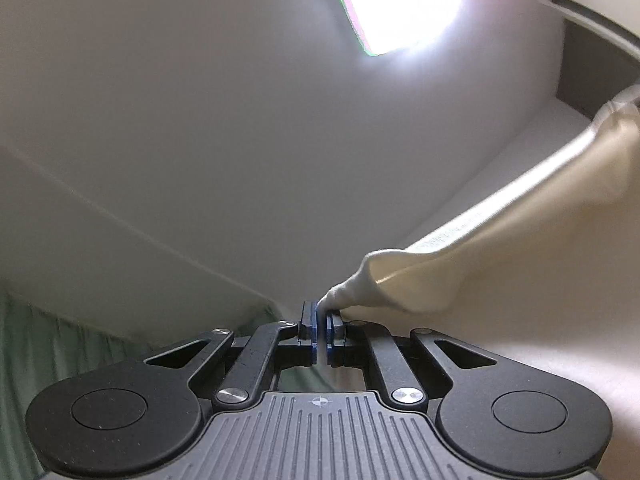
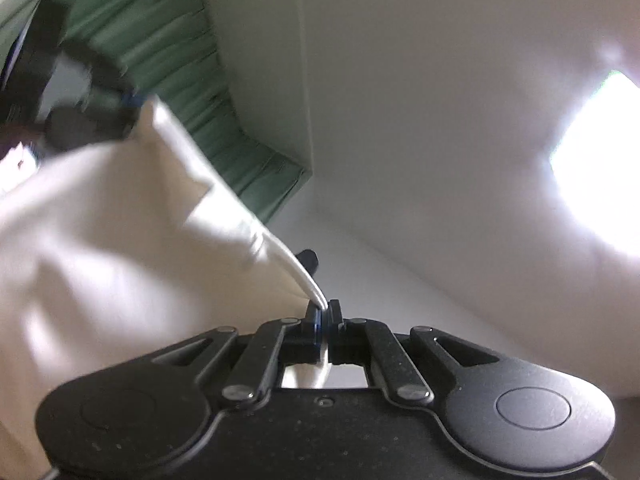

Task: Fold clothes
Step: 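Lift the shirt up with both grippers, holding it spread between them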

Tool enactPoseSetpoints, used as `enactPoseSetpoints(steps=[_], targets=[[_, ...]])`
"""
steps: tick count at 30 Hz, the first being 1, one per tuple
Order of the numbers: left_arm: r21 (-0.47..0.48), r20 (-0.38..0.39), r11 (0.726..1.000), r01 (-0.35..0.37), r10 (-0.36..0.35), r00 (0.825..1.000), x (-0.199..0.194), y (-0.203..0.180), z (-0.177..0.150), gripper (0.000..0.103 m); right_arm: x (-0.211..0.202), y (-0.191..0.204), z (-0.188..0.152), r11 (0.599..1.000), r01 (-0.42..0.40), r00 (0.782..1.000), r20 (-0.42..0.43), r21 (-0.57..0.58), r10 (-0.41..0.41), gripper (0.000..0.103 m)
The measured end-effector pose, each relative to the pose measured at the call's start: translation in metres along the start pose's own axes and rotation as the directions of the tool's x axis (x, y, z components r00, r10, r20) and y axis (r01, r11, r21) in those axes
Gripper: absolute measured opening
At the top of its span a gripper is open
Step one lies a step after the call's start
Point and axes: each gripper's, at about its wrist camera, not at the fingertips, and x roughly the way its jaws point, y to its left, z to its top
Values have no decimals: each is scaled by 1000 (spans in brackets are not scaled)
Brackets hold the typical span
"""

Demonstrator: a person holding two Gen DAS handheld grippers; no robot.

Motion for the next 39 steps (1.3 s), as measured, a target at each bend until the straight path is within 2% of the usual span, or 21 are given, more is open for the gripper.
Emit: enactPoseSetpoints(steps=[2, 4, 6, 7, 8, 11, 12, 13, 15, 17, 18, 20, 21, 23, 26, 28, 31, 33, 37, 39], targets=[[9, 22, 999, 46, -46, 999, -11, -6, 9, 4, 12, -12, -8, 997, 67, 996, -53, -29, -68, 3], [80, 48, 990, 112, -116, 992, -24, -25, 16, 4, 19, -28, -14, 987, 154, 984, -81, -51, -158, 3], [127, 28, 978, 165, -170, 985, -22, -39, 17, 4, 15, -38, -8, 982, 185, 980, -73, -47, -188, 3], [129, 10, 979, 160, -163, 987, -16, -38, 14, 4, 12, -43, -5, 979, 200, 977, -69, -45, -203, 3], [129, -7, 979, 155, -155, 988, -9, -37, 12, 4, 7, -43, 0, 981, 190, 980, -56, -47, -193, 3], [-3, -51, 995, 95, -95, 994, 8, -11, 13, 4, -13, -27, 14, 993, 72, 997, -14, -97, -74, 3], [-27, -42, 995, 94, -95, 995, 5, -6, 16, 4, -11, -29, 11, 991, 80, 996, -19, -110, -82, 3], [-4, -7, 992, 122, -122, 992, -6, -11, 21, 4, -5, -34, 6, 988, 101, 994, -34, -114, -106, 3], [45, 61, 983, 175, -178, 982, -27, -21, 30, 4, 18, -61, -13, 977, 203, 972, -109, -66, -209, 3], [85, 69, 971, 222, -228, 971, -37, -33, 33, 4, 30, -76, -25, 963, 265, 950, -161, -37, -268, 3], [95, 60, 966, 241, -247, 967, -38, -37, 33, 4, 28, -73, -25, 970, 242, 957, -159, -33, -244, 3], [69, -13, 970, 234, -234, 972, -18, -32, 21, 4, 21, -59, -22, 985, 169, 976, -132, -44, -174, 3], [35, -48, 975, 220, -218, 975, -9, -25, 14, 4, 23, -60, -26, 985, 166, 977, -132, -39, -170, 3], [35, -53, 980, 195, -193, 980, -8, -18, 6, 4, 28, -63, -33, 987, 161, 978, -133, -31, -163, 3], [101, 22, 980, 174, -177, 984, -23, -20, 6, 4, 35, -67, -44, 988, 152, 979, -134, -18, -153, 3], [137, 52, 973, 184, -193, 980, -26, -26, 6, 4, 39, -70, -51, 989, 147, 980, -134, -9, -146, 4], [169, -21, 948, 271, -272, 962, -4, -44, -12, 4, 50, -73, -65, 992, 128, 981, -150, 4, -126, 3], [173, -90, 926, 335, -324, 942, 18, -63, -38, 4, 79, -67, -92, 997, 73, 972, -224, 18, -67, 3], [209, -224, 881, 425, -380, 897, 67, -115, -97, 4, 156, -37, -145, 1000, -15, 934, -356, 14, 19, 3], [208, -282, 872, 443, -380, 881, 96, -139, -122, 4, 202, -18, -165, 999, -48, 907, -418, 21, 53, 3]])
